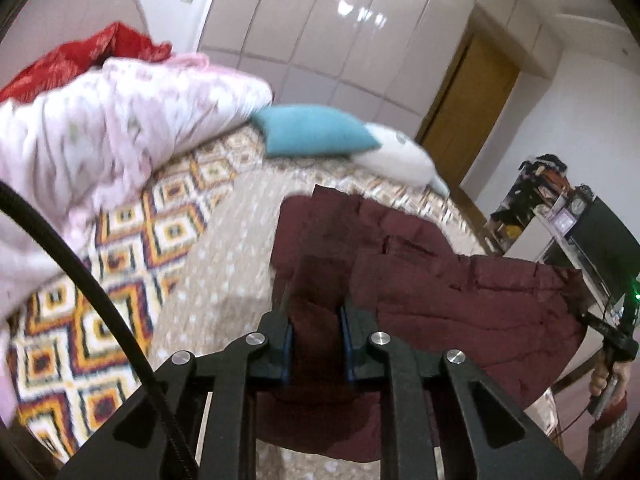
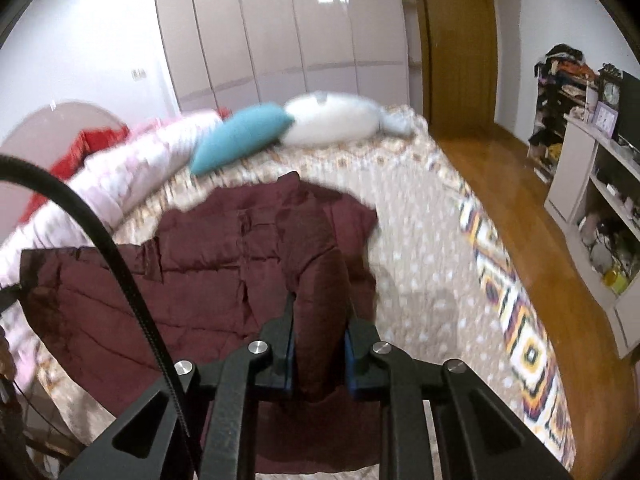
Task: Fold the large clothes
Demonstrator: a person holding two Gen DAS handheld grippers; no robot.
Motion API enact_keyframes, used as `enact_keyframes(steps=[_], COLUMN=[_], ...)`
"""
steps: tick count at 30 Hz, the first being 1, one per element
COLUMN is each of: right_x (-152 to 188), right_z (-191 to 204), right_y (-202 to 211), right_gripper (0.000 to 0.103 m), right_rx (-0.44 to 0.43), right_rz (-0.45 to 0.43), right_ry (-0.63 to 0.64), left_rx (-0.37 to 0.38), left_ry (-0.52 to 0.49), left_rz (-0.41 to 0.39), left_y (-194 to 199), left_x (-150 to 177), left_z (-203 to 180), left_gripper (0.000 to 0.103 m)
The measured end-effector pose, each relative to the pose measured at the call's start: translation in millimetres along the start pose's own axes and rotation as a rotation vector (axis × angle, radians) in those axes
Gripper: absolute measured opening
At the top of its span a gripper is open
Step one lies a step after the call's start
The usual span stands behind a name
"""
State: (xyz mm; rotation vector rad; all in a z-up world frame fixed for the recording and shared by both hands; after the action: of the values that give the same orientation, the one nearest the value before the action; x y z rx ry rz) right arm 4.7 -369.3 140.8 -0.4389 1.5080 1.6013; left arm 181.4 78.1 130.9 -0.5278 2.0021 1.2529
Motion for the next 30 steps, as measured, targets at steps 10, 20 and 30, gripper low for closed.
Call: enact_keyframes(steps=[10, 20, 30], right_x=[-122, -177, -130], right_z=[1, -30, -77], right_y=[-10, -155, -300], right_gripper=[0.019, 0.018, 0.018], right_rx=[0.062, 0.19, 0.271], right_rz=[-0.09, -0.015, 0.117], right_ry=[0.0, 0.005, -0.071], left_rx=[-0.099, -0.247, -0.356], left_ry=[-0.065, -0.099, -0.098], left_rz=[-0.067, 0.003, 0.14], left_y=[-33, -185, -337], left_x=[-135, -182, -145], left_z=[-32, -32, 7], left_gripper=[0.018, 0.018, 0.02])
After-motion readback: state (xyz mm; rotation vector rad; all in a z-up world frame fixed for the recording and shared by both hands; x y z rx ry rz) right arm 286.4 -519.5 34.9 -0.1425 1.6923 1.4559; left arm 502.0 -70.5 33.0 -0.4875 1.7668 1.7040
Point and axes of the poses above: each gripper's, at about its wrist camera, not at the fingertips, and y roughly against the way its jaws point, z to its left, x to its underside, the point moved 10 cm from there along -y, roughly the way its jaws point, and after that the axes turned 4 degrees about -x, right-handed, at the moved point
